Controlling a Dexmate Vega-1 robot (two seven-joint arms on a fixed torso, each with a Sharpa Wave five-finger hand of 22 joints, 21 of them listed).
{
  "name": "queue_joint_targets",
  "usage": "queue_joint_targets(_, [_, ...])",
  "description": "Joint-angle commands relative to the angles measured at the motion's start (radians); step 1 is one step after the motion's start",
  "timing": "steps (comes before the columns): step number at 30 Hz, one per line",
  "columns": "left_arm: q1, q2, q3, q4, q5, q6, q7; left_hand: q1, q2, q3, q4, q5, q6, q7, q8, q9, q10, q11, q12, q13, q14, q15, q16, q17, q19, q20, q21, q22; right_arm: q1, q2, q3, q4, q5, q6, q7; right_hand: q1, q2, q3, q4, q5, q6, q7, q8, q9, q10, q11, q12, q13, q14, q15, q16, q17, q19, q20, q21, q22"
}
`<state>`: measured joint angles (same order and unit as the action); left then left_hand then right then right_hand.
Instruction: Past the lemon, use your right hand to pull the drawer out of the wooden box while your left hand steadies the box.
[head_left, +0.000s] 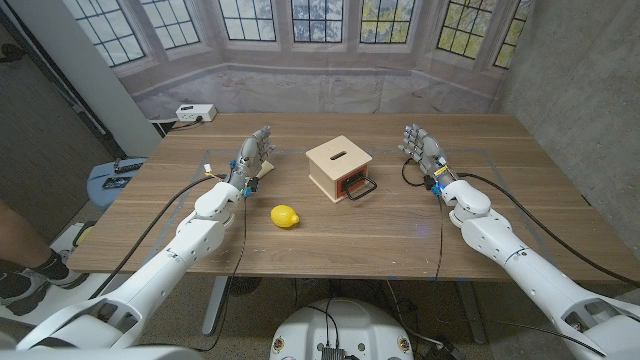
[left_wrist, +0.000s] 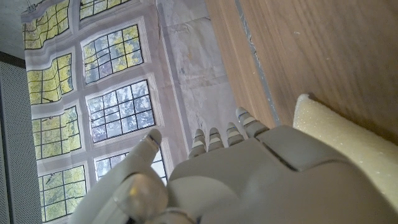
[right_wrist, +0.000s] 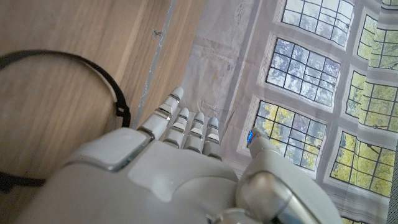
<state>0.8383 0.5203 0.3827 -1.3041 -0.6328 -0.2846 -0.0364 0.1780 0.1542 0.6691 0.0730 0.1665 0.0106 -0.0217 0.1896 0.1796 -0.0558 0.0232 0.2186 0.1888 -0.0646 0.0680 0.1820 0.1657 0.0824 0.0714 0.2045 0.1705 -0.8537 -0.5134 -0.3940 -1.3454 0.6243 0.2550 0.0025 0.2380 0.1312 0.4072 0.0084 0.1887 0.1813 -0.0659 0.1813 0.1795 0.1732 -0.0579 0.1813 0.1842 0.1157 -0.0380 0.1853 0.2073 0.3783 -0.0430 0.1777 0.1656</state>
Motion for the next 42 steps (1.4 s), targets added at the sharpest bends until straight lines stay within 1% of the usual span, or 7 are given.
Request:
queue_joint_targets(1, [0.009,0.011,0.010,-0.021,0.009,0.009,-0.008,0.013,-0.002,0.008,-0.001,0.006,0.006,-0.003,0.008,0.001,0.001,-0.002,0.007,0.002,0.003,0.001,0.004,0.002,0.010,0.000,0.006,0.005,-0.040,-0.023,-0.013,-0.088,-0.027,-0.039,-0.048,0.016,-0.001,0.007,-0.006,0.005,0.008,0.002,0.006,0.003,0.009,0.000,0.007,0.003,0.010,-0.030,0.006,0.001,0.008,-0.010,0.007,0.005])
queue_joint_targets(13, [-0.004,0.026,0.016,-0.025,0.014,0.022,-0.030,0.014,-0.002,0.009,-0.003,0.006,0.007,-0.002,0.006,0.001,0.004,-0.001,0.006,0.002,0.004,0.002,0.002,0.002,0.011,-0.001,0.005,0.005,-0.064,-0.045,-0.015,-0.161,-0.068,-0.047,-0.095,0.024,0.000,0.006,-0.017,0.002,0.005,0.004,0.006,0.003,0.005,0.000,0.007,0.003,0.006,-0.029,0.009,-0.002,0.006,-0.009,0.008,0.005])
queue_joint_targets(19, [-0.017,0.033,0.019,-0.023,0.017,0.029,-0.044,0.015,0.000,0.010,-0.005,0.006,0.017,0.002,0.008,0.001,0.010,0.001,0.007,0.002,0.007,0.004,0.001,0.003,0.013,0.000,0.004,0.005,-0.083,-0.072,-0.019,-0.222,-0.111,-0.071,-0.132,0.027,0.001,0.005,-0.022,0.001,0.004,0.005,0.007,0.003,0.004,-0.001,0.007,0.003,0.005,-0.029,0.010,-0.003,0.004,-0.009,0.009,0.004])
queue_joint_targets(20, [-0.020,0.033,0.020,-0.023,0.021,0.027,-0.040,0.015,0.000,0.010,-0.006,0.006,0.021,0.002,0.009,0.001,0.012,0.000,0.007,0.002,0.008,0.005,0.001,0.002,0.014,0.000,0.004,0.005,-0.086,-0.078,-0.020,-0.233,-0.120,-0.076,-0.139,0.028,0.002,0.005,-0.024,0.001,0.002,0.009,0.006,0.004,0.002,0.003,0.006,0.003,0.003,-0.029,0.010,-0.003,0.004,-0.009,0.009,0.004])
queue_joint_targets(24, [-0.042,0.030,0.025,-0.001,0.029,0.020,-0.057,0.016,0.001,0.011,-0.008,0.007,0.028,0.003,0.010,0.001,0.019,-0.002,0.009,0.001,0.013,0.005,0.002,0.002,0.019,0.001,0.005,0.005,-0.095,-0.093,-0.024,-0.266,-0.155,-0.089,-0.165,0.031,0.002,0.005,-0.027,0.001,0.000,0.012,0.006,0.004,0.001,0.003,0.006,0.003,0.001,-0.030,0.009,-0.004,0.003,-0.010,0.009,0.004])
queue_joint_targets(33, [-0.092,0.020,0.043,0.040,0.036,0.022,-0.102,0.018,0.001,0.013,-0.011,0.007,0.031,0.003,0.009,0.002,0.024,0.001,0.009,0.001,0.016,0.005,0.001,0.002,0.020,0.001,0.005,0.006,-0.111,-0.131,-0.031,-0.350,-0.231,-0.151,-0.219,0.038,0.002,0.004,-0.037,-0.001,0.003,0.013,0.008,0.004,0.002,0.006,0.007,0.003,-0.001,-0.028,0.011,-0.006,0.003,-0.009,0.010,0.004])
queue_joint_targets(42, [-0.115,0.013,0.050,0.061,0.034,0.017,-0.132,0.019,0.002,0.014,-0.012,0.007,0.030,0.004,0.007,0.002,0.024,0.000,0.007,0.001,0.018,0.004,0.000,0.002,0.023,0.001,0.005,0.006,-0.130,-0.178,-0.035,-0.449,-0.297,-0.234,-0.257,0.043,0.004,0.001,-0.045,-0.002,0.009,0.014,0.011,0.004,0.009,0.004,0.010,0.004,0.000,-0.030,0.014,-0.007,-0.008,-0.006,0.007,0.004])
